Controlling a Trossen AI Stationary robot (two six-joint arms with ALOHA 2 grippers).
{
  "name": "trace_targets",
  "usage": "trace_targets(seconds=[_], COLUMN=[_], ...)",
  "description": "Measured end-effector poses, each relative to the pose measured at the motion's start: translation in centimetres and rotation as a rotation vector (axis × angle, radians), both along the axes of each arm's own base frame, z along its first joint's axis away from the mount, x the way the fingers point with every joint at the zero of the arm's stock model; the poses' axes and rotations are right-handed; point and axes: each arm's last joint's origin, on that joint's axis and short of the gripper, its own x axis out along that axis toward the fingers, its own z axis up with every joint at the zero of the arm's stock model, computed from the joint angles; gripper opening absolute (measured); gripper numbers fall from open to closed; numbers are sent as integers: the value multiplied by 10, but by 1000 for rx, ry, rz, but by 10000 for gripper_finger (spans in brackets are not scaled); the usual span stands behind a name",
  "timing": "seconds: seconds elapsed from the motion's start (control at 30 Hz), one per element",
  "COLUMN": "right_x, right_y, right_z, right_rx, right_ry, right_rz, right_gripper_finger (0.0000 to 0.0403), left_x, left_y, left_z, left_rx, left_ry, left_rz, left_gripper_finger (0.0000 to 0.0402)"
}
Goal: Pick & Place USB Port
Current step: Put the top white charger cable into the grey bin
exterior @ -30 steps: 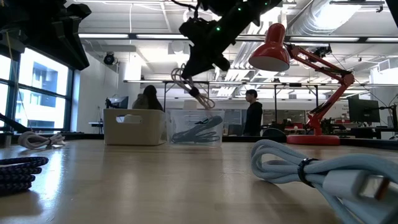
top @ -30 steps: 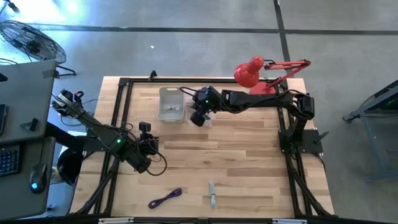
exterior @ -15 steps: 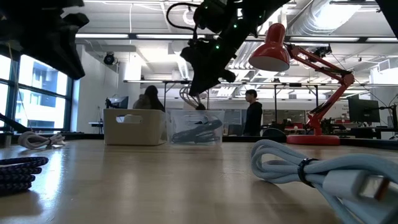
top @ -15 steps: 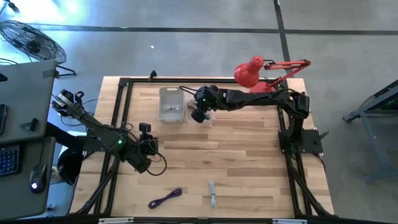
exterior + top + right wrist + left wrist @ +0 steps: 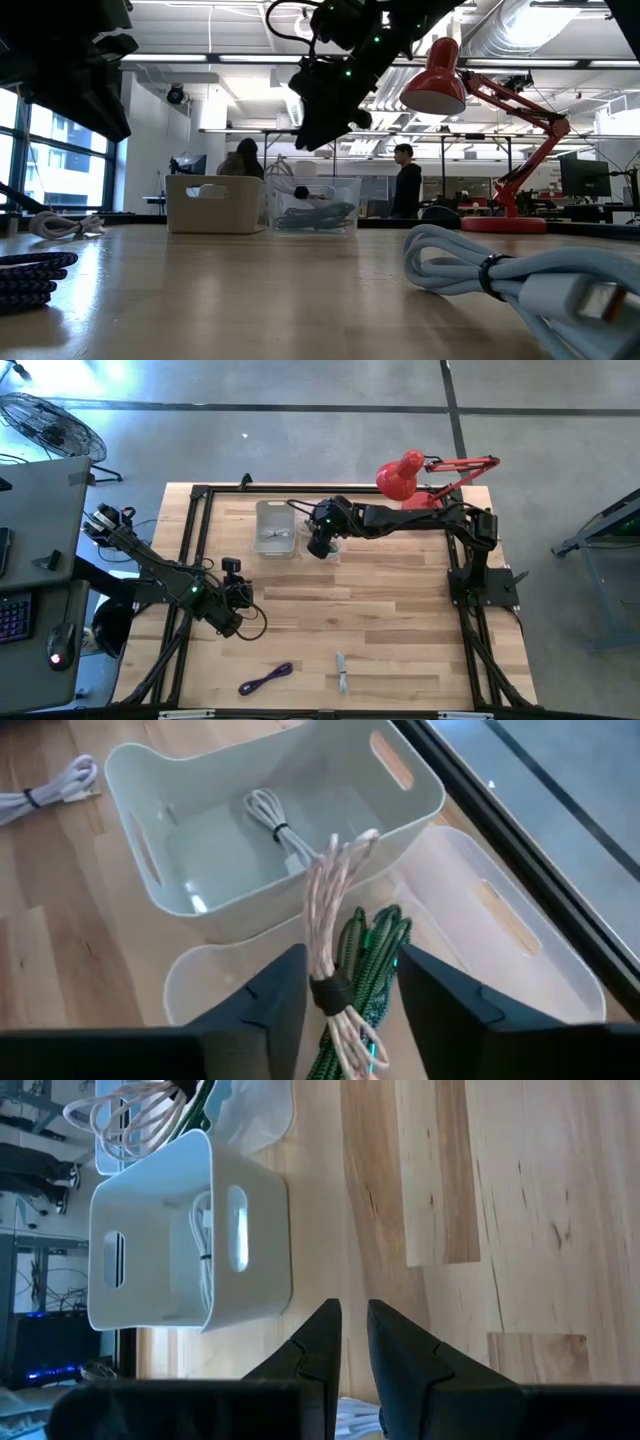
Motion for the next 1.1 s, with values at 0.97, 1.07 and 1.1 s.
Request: trace_targets(seconds=[0.97,1.07,1.1], right_x=[-41,-49,-51], right_y=[129,144,148], right_z=[100,96,95], right_rx=[-51,-89,-105], right_ry=[-144,-58,-36], right_rz=[673,652,642], right_gripper_finger=[148,146,145], left_x=[-33,-39,-40], left_y=[21,25,25], left_z=[51,52,51], left_rx=[-31,-77,-97], left_ry=[-164,-139,-123], left_rz=[91,127,126], left_gripper_finger=[51,51,51])
